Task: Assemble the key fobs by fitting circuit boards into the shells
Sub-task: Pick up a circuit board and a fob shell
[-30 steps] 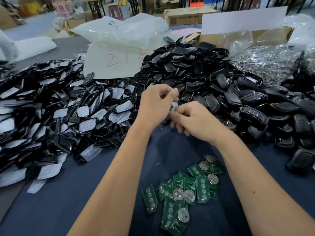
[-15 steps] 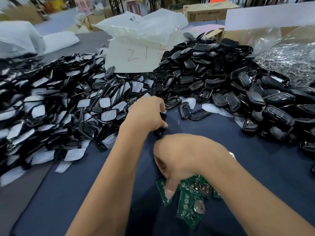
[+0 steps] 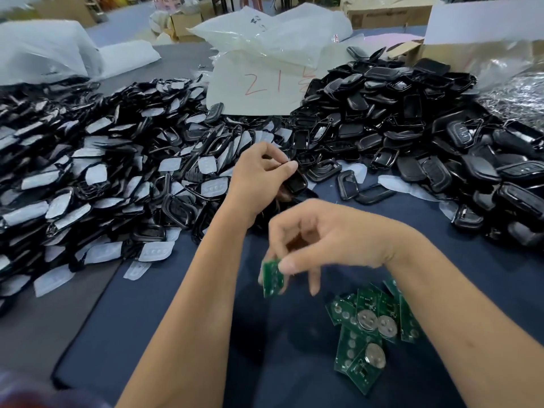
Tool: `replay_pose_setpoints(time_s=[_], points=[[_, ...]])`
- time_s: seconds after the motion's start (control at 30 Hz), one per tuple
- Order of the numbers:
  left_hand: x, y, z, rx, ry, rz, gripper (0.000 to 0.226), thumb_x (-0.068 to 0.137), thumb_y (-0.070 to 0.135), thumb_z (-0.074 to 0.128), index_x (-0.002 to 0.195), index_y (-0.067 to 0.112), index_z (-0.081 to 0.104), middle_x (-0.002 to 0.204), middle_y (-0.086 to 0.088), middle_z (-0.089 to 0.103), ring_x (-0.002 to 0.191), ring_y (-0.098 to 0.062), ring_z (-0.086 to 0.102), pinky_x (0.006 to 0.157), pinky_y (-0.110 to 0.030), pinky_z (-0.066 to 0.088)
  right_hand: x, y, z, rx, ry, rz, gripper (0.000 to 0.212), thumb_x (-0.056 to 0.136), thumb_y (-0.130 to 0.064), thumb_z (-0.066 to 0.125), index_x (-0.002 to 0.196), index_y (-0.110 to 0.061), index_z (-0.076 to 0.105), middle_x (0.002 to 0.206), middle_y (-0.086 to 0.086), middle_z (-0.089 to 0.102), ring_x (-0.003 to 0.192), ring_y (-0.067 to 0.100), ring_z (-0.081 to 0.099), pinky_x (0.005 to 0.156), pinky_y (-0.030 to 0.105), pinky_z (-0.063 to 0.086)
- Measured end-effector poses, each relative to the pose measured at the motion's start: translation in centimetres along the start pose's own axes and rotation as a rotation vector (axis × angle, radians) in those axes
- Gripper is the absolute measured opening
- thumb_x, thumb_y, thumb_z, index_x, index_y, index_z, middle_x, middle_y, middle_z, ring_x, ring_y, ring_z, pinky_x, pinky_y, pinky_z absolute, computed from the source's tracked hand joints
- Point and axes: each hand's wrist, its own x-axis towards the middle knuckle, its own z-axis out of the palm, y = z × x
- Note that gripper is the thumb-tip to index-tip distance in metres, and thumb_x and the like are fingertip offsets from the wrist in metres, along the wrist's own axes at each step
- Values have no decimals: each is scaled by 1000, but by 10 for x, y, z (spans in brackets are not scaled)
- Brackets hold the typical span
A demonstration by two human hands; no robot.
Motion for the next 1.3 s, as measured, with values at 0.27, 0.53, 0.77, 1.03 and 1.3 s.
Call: replay_pose_setpoints(time_s=[0.27, 0.53, 0.77, 1.03, 1.3], points=[[-10, 5, 39, -56, -123, -71, 12, 94, 12, 71, 95, 12, 59, 49, 6, 55, 36, -11, 45, 37, -16, 32, -18, 38, -33, 391, 955, -191, 9, 97, -5, 66, 94, -12, 61, 72, 4, 67, 47, 9, 53, 36, 14, 32], [-6, 5, 67, -281, -72, -223, 10, 99, 3, 61, 90, 7, 62, 84, -10, 62, 50, -20, 69, 57, -28, 61, -24, 58, -49, 275, 1351, -214, 32, 99, 7, 60, 108, -18, 77, 68, -3, 69, 66, 15, 66, 71, 25, 54], [-7, 5, 70, -312, 14, -238, 10, 95, -1, 62, 90, 6, 57, 96, -14, 59, 64, -29, 77, 70, -35, 65, -20, 60, -46, 232, 1483, -217, 13, 92, 0, 75, 100, -9, 71, 76, 10, 76, 67, 30, 77, 64, 28, 62], [-7, 5, 69, -314, 49, -235, 9, 93, -3, 62, 88, 4, 60, 94, -12, 59, 56, -14, 73, 77, -40, 66, -17, 62, -43, 11, 1358, -96, 7, 92, 0, 74, 95, -5, 71, 71, 14, 74, 57, 32, 74, 55, 38, 63], [-7, 5, 68, -314, 28, -231, 9, 94, -2, 64, 88, 4, 59, 93, -12, 59, 59, -17, 74, 77, -39, 66, -16, 62, -42, -90, 1410, -17, 7, 92, -6, 75, 89, -13, 73, 66, 7, 74, 50, 24, 71, 49, 31, 56]])
